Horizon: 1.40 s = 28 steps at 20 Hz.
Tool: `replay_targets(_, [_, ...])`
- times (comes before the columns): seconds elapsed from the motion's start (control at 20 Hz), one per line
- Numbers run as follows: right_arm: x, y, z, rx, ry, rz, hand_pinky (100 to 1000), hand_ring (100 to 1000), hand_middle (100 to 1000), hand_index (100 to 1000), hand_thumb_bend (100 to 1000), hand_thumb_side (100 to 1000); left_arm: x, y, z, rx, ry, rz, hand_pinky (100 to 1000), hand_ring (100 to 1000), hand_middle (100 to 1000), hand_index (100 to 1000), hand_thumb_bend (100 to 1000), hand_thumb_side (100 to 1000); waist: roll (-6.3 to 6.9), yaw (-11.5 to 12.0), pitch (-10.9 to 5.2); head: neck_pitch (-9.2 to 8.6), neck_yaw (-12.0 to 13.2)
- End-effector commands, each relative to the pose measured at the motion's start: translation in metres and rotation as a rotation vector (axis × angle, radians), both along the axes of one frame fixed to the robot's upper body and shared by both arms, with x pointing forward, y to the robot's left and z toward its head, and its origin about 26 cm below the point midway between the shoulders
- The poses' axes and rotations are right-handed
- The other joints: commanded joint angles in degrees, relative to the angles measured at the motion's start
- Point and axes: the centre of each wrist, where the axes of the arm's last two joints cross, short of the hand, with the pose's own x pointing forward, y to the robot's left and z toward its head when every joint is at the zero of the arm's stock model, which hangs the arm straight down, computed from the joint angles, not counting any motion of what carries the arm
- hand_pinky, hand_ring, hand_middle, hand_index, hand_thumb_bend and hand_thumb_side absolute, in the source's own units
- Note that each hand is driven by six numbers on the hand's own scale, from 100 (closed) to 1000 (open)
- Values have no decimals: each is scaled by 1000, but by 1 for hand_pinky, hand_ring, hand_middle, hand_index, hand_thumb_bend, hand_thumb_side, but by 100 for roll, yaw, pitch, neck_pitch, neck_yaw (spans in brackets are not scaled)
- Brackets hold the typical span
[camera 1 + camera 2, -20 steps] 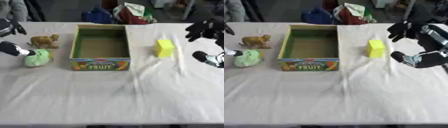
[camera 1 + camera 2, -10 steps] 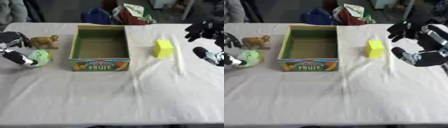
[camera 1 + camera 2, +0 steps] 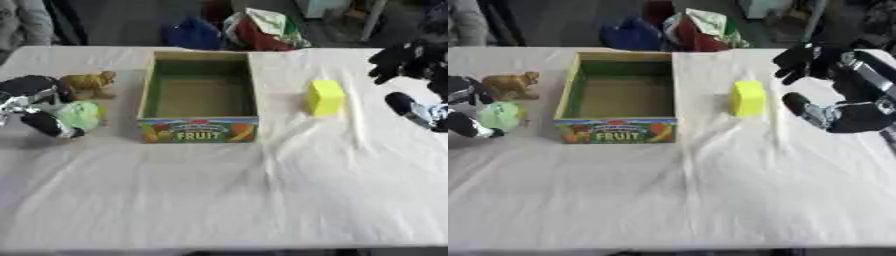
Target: Pick up objects on the table and place them in the box.
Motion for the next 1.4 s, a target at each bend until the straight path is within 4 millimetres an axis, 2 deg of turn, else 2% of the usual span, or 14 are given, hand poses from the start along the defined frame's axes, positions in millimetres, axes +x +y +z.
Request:
replay_targets(0.05, [0,-3,8,-9,-19,-5,689,740,767,767,284,360,2,4,7,10,-38,6,608,516,506,611,311,251,0,-10,-70,30,-10])
replay_targets(0.2, [1,-3,8,-7,-18,-7,689,740,767,767,273,366,1,2,9,0,-85,-10,557,445,425,529,114,158,0,-11,-73,26,-11])
replay_targets(0.25, [1,-3,8,-7,-17,-7,689,740,767,767,271,367,1,1,11,-6,-105,-19,551,437,415,519,100,155,0,-12,-74,24,-11])
replay_targets(0.4, [1,-3,7,-8,-17,-8,689,740,767,768,265,371,0,-6,28,-25,-177,-65,548,417,389,494,100,148,0,-14,-82,26,-8])
replay_targets(0.6, [1,-4,7,-10,-17,-9,689,740,767,768,255,376,-4,-27,72,-49,-304,-173,552,413,388,495,100,153,6,-19,-97,27,7])
replay_targets(0.8, [1,-3,6,-13,-10,-6,689,740,766,768,245,383,-9,-60,117,-69,-431,-294,556,414,389,495,100,150,23,-23,-119,34,22])
replay_targets(0.95, [1,-1,5,-16,-4,2,688,740,766,767,238,387,-7,-89,135,-73,-462,-376,560,421,395,499,100,144,41,-35,-139,34,42])
replay_targets(1.15, [2,2,3,-19,4,16,688,740,766,768,233,394,5,-120,133,-69,-440,-436,561,426,399,502,100,139,32,-74,-153,14,50])
replay_targets(1.4, [3,4,4,-16,5,27,688,739,766,768,230,396,24,-152,107,-60,-365,-480,568,438,412,514,100,154,2,-145,-131,-34,83])
